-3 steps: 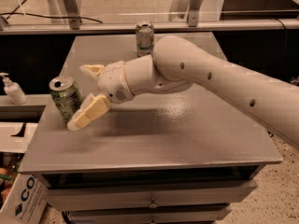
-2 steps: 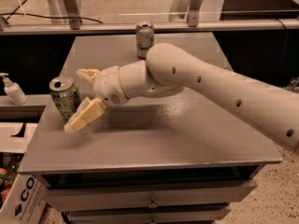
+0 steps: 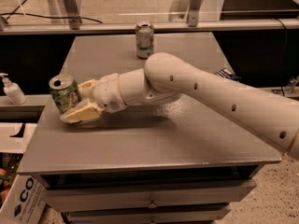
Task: Knock green can over
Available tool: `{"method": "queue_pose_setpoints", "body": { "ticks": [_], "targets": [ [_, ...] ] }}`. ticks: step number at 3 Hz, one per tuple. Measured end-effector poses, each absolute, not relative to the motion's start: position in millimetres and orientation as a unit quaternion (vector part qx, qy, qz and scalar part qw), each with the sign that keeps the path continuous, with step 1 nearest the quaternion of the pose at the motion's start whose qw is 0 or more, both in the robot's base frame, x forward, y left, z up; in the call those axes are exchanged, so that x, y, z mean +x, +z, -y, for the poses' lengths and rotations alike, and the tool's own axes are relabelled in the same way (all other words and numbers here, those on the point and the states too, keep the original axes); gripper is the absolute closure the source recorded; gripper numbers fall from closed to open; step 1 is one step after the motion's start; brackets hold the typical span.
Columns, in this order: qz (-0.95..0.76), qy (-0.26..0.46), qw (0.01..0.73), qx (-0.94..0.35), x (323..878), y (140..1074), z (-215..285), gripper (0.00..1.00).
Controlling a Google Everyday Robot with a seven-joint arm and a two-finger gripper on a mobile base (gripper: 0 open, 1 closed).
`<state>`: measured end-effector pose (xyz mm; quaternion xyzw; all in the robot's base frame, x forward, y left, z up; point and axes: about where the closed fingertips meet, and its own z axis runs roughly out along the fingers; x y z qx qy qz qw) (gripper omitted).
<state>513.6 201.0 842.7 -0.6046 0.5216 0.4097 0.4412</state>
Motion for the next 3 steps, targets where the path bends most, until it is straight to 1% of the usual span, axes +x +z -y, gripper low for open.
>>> {"method": "queue_pose_setpoints", "body": {
  "ticks": [2,3],
  "targets": [
    [-0.534,0.402,0.462,-0.583,509,876,-175,0.87],
    [-0.548,0.354,0.456,-0.605,515,913,-163,1.0]
  ]
}}
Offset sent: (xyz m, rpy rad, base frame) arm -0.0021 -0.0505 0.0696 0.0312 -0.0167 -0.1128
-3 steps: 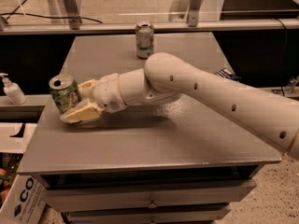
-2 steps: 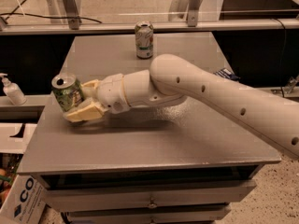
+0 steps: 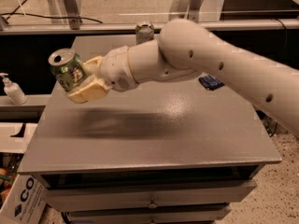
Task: Knock green can over
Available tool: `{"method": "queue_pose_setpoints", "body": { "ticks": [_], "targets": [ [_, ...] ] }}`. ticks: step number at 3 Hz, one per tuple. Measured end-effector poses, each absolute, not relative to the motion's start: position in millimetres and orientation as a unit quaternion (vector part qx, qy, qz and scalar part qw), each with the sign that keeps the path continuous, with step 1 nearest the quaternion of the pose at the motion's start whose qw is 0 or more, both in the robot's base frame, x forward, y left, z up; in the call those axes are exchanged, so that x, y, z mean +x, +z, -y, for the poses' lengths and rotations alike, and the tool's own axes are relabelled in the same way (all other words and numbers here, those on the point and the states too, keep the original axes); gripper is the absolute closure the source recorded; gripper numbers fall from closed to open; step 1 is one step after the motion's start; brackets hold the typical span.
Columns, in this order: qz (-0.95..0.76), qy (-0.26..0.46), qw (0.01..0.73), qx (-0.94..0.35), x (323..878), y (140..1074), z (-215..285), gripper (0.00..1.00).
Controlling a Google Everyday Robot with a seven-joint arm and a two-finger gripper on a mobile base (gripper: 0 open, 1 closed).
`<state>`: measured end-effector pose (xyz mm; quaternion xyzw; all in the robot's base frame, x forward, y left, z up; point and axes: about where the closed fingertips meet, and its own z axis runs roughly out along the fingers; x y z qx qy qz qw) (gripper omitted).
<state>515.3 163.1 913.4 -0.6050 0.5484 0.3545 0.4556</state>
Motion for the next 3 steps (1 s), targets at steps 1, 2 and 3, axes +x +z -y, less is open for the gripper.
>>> {"method": "queue_pose_setpoints", "body": {
  "ticks": [1,2,3],
  "targets": [
    [-0.576,0.28,0.419,-0.644,526,941,-149,1.0],
    [-0.622,0.207,0.353,-0.668,541,944,-127,1.0],
    [-0.684,0.141,0.272,-0.662,557,927,-82,1.0]
  ]
}}
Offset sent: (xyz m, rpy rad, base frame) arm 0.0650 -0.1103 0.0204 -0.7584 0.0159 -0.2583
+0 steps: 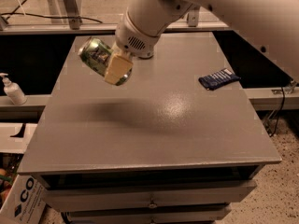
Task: Knock green can over
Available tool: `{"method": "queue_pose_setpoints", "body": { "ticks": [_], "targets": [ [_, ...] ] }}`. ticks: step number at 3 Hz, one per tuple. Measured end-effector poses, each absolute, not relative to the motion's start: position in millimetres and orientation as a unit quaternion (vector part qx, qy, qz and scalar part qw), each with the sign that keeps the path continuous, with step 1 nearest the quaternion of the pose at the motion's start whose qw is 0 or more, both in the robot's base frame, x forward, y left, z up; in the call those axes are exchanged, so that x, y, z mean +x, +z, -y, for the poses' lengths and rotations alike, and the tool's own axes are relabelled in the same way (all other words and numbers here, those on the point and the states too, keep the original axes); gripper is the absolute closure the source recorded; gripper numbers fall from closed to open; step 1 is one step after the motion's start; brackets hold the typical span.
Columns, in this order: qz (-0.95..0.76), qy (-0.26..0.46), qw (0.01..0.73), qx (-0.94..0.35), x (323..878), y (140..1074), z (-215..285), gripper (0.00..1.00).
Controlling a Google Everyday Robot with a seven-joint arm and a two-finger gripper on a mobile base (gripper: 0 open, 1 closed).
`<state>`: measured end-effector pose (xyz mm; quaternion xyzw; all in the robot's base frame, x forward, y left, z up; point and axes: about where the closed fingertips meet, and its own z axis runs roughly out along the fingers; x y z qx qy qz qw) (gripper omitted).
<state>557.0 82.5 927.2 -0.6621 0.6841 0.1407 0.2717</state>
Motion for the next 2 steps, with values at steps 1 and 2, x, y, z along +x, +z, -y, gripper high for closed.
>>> {"method": "queue_pose_setpoints", "body": {
  "ticks": [1,2],
  "targets": [
    [-0.731,0.088,0.196,-0.647,567,907,-42,1.0],
    [-0.75,0.06,0.136,-0.644,570,883,-28,1.0]
  ]
}}
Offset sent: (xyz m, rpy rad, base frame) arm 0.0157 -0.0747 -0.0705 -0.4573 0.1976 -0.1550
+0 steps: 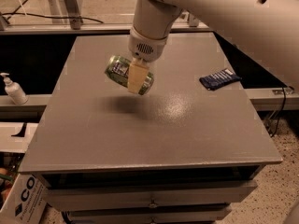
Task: Knock green can over
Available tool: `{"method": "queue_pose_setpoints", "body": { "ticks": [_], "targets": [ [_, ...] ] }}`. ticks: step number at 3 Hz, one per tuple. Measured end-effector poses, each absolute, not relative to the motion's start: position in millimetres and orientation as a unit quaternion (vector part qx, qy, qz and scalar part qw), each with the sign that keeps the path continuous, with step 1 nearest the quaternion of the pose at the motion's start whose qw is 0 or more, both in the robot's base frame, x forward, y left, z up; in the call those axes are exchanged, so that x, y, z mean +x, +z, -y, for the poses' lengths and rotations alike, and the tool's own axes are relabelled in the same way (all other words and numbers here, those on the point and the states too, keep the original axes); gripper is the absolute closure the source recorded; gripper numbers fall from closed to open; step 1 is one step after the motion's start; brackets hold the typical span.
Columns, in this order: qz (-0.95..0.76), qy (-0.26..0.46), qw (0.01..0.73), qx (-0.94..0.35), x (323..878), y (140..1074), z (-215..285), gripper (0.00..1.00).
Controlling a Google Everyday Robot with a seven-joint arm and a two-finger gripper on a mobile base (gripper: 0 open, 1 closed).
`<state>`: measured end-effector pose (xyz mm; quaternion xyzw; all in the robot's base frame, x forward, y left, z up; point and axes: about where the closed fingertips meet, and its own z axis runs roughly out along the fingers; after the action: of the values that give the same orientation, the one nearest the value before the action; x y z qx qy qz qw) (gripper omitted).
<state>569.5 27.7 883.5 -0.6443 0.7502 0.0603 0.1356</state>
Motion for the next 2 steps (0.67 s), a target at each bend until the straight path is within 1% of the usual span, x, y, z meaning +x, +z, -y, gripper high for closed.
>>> {"method": "queue_pose_setpoints", "body": {
  "ticks": [1,2],
  "targets": [
    [-0.753,0.044,0.087,-0.651,571,862,-28,1.0],
    [-0.758,0.04,0.055,-0.649,571,847,-26,0.82]
  ]
}}
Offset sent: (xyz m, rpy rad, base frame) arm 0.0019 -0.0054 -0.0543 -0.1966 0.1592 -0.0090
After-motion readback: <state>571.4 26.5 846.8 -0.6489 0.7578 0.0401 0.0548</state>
